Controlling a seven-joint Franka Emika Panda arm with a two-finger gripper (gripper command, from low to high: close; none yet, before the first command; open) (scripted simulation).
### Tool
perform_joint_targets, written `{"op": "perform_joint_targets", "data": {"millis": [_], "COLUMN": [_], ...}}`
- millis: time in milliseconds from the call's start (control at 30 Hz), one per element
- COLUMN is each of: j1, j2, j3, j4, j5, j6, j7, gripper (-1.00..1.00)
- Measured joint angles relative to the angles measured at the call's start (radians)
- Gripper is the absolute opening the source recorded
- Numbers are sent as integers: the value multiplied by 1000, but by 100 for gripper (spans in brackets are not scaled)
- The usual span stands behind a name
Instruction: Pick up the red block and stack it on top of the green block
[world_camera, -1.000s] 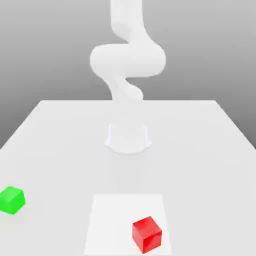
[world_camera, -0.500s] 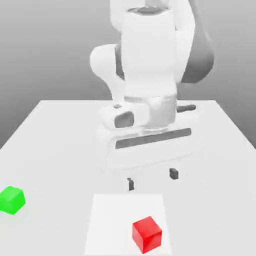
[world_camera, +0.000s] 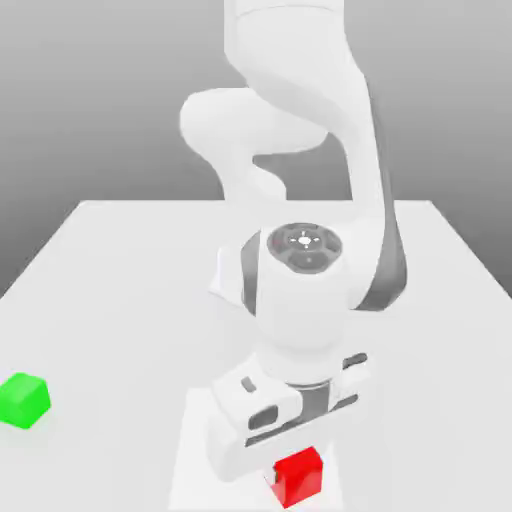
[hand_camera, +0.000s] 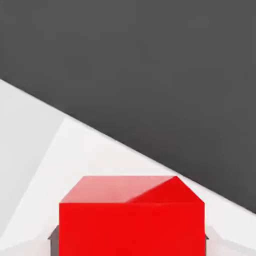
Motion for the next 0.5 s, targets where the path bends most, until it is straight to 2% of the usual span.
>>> {"op": "perform_joint_targets", "data": {"millis": [200, 500], "j1": [5, -265], "j2": [-168, -242], "j3": [-16, -217], "j4": [-26, -32], "j5": [-22, 7], "j6": [-142, -215], "j7": [11, -315], "gripper": [-100, -100]}}
